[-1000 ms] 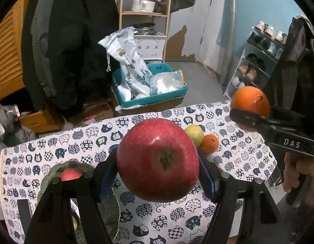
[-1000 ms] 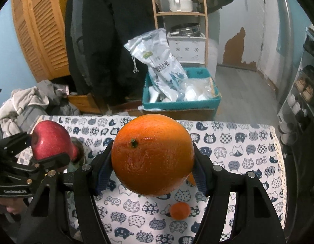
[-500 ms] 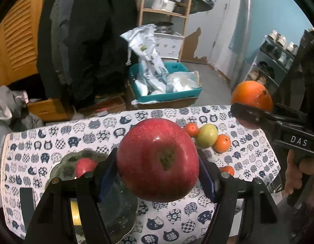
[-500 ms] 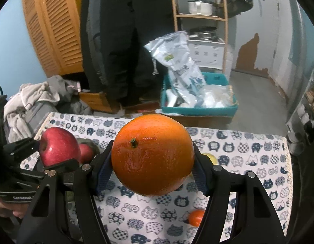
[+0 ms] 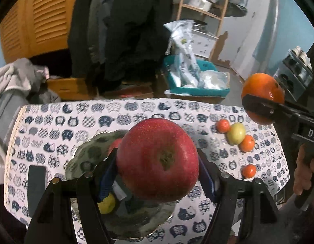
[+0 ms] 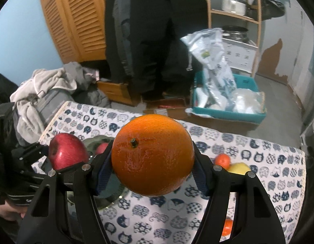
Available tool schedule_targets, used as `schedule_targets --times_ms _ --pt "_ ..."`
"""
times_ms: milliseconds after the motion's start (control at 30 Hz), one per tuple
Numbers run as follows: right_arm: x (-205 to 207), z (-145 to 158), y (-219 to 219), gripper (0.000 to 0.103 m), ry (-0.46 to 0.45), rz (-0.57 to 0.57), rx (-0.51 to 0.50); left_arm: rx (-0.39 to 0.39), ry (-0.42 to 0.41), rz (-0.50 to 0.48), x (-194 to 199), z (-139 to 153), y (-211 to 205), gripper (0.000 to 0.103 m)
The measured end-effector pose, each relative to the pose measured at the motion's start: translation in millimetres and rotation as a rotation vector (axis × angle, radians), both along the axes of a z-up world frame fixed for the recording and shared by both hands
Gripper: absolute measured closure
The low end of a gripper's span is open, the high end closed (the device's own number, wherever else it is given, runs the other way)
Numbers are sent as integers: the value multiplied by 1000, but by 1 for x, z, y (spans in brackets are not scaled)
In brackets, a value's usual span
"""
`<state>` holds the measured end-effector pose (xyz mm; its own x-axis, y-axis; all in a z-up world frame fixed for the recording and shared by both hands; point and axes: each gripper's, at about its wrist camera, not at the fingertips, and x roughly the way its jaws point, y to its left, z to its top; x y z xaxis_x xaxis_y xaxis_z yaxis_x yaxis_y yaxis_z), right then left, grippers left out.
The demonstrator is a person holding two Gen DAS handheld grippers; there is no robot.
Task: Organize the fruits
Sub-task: 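Lift and carry the apple with the left tool while the right tool carries the tangerine to the green bowl, then lower and release the apple into the green bowl while the right tool releases the tangerine there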
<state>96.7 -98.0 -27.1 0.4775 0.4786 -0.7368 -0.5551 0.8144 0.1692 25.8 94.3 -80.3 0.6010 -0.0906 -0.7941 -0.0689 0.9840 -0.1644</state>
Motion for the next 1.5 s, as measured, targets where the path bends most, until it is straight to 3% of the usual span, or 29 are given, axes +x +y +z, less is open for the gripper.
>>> schedule_targets --times_ms 400,633,1000,1500 --pt "0 -12 54 35 27 85 -18 8 36 73 -9 -19 37 30" --pt "2 -21 71 35 43 107 -29 -35 126 89 -6 -53 47 30" --pt "7 -66 90 35 124 144 -82 -42 214 87 -3 -90 46 30" --pt "4 -118 105 35 210 194 -154 -21 270 68 -6 -118 28 30"
